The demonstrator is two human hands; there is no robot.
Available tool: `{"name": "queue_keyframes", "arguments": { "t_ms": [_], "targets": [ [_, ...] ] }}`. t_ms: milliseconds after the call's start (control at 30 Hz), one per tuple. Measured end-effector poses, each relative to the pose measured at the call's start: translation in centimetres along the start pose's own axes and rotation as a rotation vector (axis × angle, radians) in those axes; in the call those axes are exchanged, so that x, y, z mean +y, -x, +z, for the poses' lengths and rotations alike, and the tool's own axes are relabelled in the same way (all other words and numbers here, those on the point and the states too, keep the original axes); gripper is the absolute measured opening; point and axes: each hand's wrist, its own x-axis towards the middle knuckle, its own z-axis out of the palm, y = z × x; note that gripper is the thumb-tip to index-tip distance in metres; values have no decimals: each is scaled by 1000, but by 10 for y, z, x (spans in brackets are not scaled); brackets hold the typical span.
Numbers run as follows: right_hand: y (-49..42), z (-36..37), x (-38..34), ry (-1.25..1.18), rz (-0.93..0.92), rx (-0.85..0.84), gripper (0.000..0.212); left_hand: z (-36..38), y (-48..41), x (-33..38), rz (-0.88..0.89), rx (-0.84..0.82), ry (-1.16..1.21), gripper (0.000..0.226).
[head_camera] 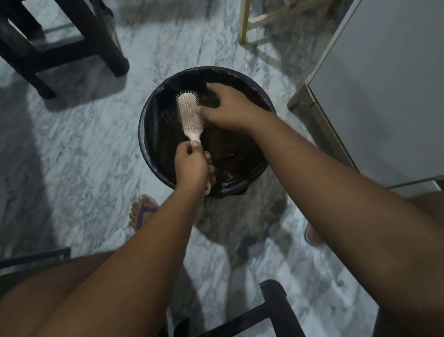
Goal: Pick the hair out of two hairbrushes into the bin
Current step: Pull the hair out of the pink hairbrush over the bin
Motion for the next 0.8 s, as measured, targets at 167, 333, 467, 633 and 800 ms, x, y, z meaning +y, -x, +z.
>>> {"name": "queue_keyframes", "arguments": {
  "t_ms": [167, 333, 467, 633, 800],
  "targets": [
    [1, 7, 6, -140, 16, -10, 27, 1, -1, 2, 15, -15, -11, 19],
    [1, 3, 5, -206, 35, 93, 11, -1, -5, 0, 0, -24, -18, 17],
    [-4, -11, -9, -147, -74, 295, 11, -2, -5, -3, -50, 15, 24, 18],
    [-6, -35, -21, -139, -239, 566, 10, -10, -5, -5, -44, 39, 14, 18],
    [-7, -17, 7, -18, -76, 459, 14, -13, -5, -2, -15, 26, 15, 17]
  ]
}}
